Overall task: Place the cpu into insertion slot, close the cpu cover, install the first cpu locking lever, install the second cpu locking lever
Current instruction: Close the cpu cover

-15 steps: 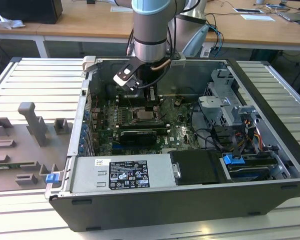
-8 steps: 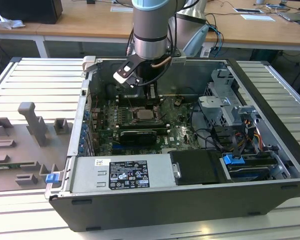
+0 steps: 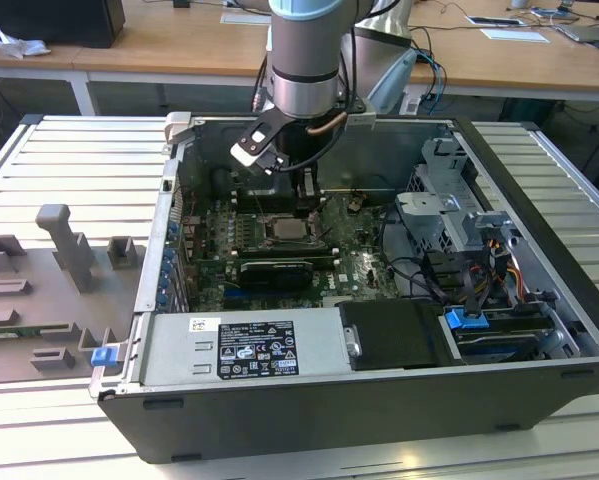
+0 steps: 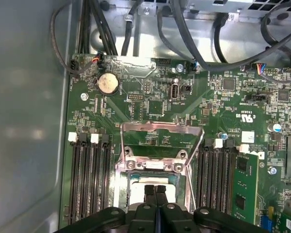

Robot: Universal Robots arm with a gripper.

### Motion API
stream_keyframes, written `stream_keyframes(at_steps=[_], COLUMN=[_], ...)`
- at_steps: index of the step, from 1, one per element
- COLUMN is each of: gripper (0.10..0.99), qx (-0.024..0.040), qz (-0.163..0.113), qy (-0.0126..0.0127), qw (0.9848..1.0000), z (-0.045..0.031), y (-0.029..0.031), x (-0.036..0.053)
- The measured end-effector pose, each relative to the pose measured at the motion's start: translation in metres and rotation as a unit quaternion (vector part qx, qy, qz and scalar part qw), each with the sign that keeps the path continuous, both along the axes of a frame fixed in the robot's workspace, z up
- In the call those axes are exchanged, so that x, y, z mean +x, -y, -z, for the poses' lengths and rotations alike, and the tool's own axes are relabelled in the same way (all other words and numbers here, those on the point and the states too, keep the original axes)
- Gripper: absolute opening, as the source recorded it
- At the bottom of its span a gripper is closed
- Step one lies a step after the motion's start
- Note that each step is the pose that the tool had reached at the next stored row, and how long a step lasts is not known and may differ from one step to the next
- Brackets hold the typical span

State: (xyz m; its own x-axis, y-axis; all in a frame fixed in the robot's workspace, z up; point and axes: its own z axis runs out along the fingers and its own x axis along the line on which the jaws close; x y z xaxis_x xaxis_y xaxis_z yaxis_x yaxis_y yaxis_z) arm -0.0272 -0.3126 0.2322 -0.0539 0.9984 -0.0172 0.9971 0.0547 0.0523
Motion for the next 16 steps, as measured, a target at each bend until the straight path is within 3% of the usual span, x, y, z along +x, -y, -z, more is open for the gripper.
stream_keyframes(at_steps=[3, 8, 16], gripper=[0.106, 0.106, 0.106], qx=[0.0000, -0.0002, -0.0001], qz=[0.000, 0.000, 0.000], qy=[0.0000, -0.0001, 0.0000], qw=[1.0000, 1.0000, 1.0000], z=[-0.0018, -0.0030, -0.0183], y=[0.0000, 0.0000, 0.0000], x=[0.0003, 0.0105, 0.0113])
